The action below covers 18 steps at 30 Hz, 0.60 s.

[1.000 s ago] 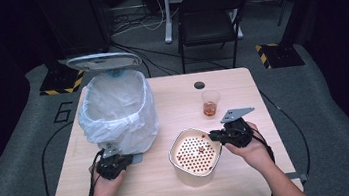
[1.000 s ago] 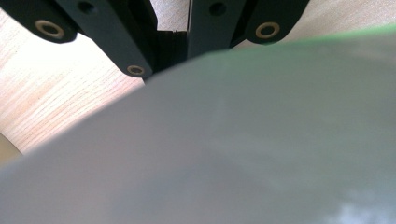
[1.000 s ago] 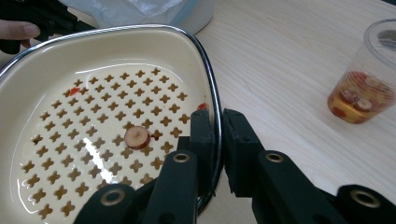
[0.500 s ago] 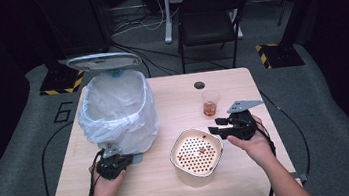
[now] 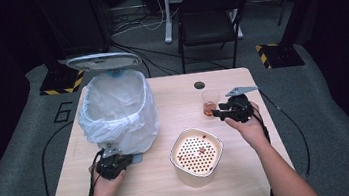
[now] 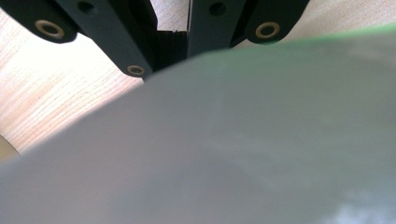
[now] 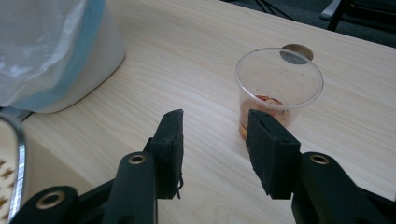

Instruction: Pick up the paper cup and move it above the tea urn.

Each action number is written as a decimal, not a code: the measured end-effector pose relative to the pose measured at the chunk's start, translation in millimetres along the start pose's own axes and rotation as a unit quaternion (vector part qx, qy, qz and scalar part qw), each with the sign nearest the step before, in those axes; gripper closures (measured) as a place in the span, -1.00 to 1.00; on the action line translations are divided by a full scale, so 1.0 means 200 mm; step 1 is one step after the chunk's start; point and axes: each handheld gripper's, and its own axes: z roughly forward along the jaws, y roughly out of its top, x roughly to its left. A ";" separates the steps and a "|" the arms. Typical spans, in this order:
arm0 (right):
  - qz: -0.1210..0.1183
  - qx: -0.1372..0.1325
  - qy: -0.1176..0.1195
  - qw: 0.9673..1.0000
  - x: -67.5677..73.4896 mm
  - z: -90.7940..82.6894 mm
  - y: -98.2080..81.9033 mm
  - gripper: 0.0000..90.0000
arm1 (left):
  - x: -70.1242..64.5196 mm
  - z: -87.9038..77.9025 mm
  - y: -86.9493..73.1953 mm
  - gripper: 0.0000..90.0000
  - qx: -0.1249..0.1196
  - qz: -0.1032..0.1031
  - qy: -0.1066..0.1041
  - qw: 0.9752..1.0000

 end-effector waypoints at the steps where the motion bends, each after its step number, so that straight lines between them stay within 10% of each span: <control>1: -0.001 0.002 -0.002 1.000 -0.01 0.02 0.01 0.29 | 0.00 0.00 0.00 1.00 -0.001 -0.001 0.000 1.000; 18: -0.027 0.017 -0.018 0.999 -0.06 0.21 0.14 0.47 | 0.01 0.00 0.00 1.00 -0.001 -0.001 -0.006 1.000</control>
